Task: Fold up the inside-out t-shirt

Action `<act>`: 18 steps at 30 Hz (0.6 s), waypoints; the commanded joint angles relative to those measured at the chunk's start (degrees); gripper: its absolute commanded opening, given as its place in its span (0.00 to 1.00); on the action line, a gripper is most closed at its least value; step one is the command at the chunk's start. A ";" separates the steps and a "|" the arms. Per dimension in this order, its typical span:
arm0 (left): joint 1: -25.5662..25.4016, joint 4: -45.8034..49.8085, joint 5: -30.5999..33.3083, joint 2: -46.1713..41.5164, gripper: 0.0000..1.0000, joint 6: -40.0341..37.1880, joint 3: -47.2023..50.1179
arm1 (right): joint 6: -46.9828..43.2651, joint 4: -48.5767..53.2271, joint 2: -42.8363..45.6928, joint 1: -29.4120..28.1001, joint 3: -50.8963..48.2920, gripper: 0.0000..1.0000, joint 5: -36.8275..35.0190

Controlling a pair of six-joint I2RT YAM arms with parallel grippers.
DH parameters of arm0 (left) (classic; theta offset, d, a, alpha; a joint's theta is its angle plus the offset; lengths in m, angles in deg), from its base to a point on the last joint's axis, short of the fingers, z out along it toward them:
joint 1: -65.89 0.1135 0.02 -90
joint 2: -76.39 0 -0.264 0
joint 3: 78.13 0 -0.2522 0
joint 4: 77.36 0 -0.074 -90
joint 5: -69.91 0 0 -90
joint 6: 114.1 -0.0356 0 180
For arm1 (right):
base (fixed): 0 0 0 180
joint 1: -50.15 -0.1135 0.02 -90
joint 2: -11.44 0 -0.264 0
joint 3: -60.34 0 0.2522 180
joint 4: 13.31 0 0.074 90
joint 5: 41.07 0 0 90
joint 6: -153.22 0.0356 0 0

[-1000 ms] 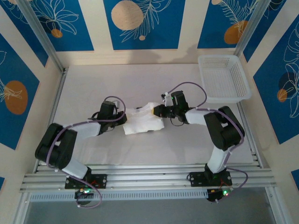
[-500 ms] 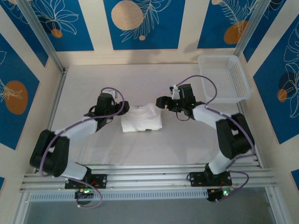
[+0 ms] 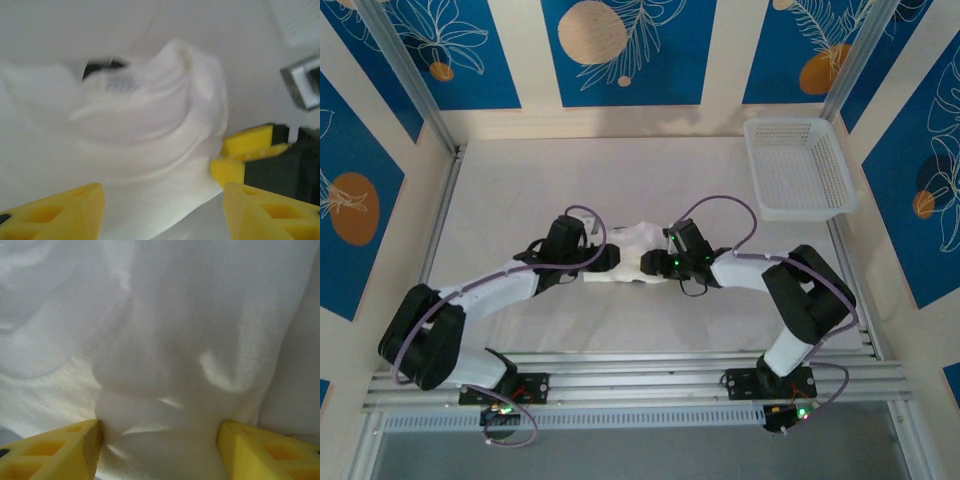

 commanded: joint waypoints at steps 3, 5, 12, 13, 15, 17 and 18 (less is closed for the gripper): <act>-0.89 1.38 0.24 -4.07 0.65 0.18 0.48 | 12.18 -1.71 11.43 -0.70 -4.42 0.64 -4.55; -0.89 3.59 1.54 -7.02 0.65 -0.43 1.07 | 16.74 -3.56 15.28 -0.75 -8.25 0.64 -6.94; -0.77 9.98 9.20 -23.91 0.85 -3.67 3.53 | 22.03 0.75 13.72 -2.62 -8.75 0.62 -9.40; -0.80 10.92 10.25 -26.12 0.89 -4.10 3.61 | 22.30 0.36 12.17 -3.08 -7.97 0.60 -8.31; -0.77 13.29 13.26 -30.78 0.94 -4.70 3.68 | 23.15 -1.04 7.91 -4.45 -5.16 0.56 -5.90; -0.80 15.97 16.28 -34.43 0.96 -4.54 3.81 | 24.64 -3.90 3.48 -6.36 -1.60 0.54 -4.30; -0.80 17.17 17.92 -36.30 0.97 -4.16 4.06 | 25.23 -4.39 0.86 -7.86 1.29 0.54 -4.40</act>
